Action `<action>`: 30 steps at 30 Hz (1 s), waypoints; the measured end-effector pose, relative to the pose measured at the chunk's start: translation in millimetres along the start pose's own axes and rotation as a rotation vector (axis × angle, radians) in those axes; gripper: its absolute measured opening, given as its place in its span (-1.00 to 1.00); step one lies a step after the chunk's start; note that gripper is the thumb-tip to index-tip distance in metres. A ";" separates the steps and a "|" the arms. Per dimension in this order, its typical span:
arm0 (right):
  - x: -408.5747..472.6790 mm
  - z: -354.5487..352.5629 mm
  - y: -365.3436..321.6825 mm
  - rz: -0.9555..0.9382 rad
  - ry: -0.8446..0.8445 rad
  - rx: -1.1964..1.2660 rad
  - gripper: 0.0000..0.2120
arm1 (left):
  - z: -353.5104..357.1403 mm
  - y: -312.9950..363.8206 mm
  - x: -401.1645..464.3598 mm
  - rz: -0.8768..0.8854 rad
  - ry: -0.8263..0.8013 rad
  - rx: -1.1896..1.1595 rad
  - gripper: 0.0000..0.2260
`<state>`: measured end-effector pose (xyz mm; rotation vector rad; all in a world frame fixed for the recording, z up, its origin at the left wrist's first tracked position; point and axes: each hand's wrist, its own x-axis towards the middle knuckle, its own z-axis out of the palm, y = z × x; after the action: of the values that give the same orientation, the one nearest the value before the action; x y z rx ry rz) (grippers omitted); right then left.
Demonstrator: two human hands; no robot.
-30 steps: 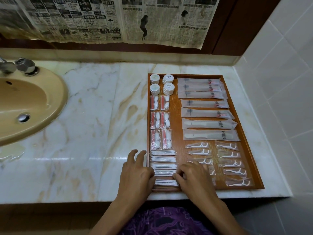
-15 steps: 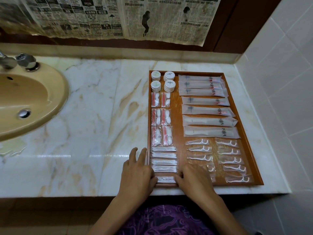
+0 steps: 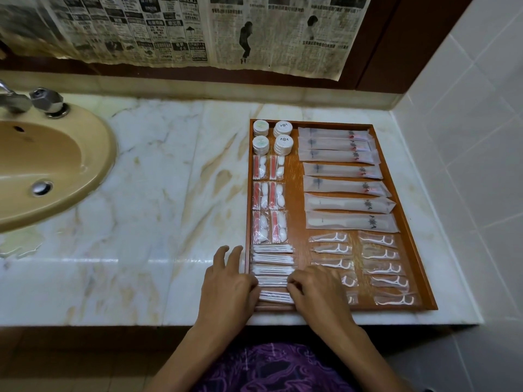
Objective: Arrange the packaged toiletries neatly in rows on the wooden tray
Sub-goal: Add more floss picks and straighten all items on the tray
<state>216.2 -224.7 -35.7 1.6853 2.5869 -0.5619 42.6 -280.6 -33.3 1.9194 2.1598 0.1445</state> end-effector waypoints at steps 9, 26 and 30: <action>-0.6 2.9 3.1 -0.042 0.039 0.021 -0.86 | -3.8 3.5 -1.3 -0.014 -0.068 -0.023 -0.74; 16.3 3.2 4.0 -0.130 0.086 -0.018 -0.79 | -6.1 -1.1 17.2 -0.037 -0.002 -0.010 -0.77; 17.5 2.6 4.6 -0.124 0.088 -0.003 -0.80 | -8.5 0.8 17.1 -0.038 -0.023 -0.013 -0.76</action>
<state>212.5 -208.4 -42.9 1.5922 2.7677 -0.4979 39.5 -262.9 -26.9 1.8623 2.1739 0.1290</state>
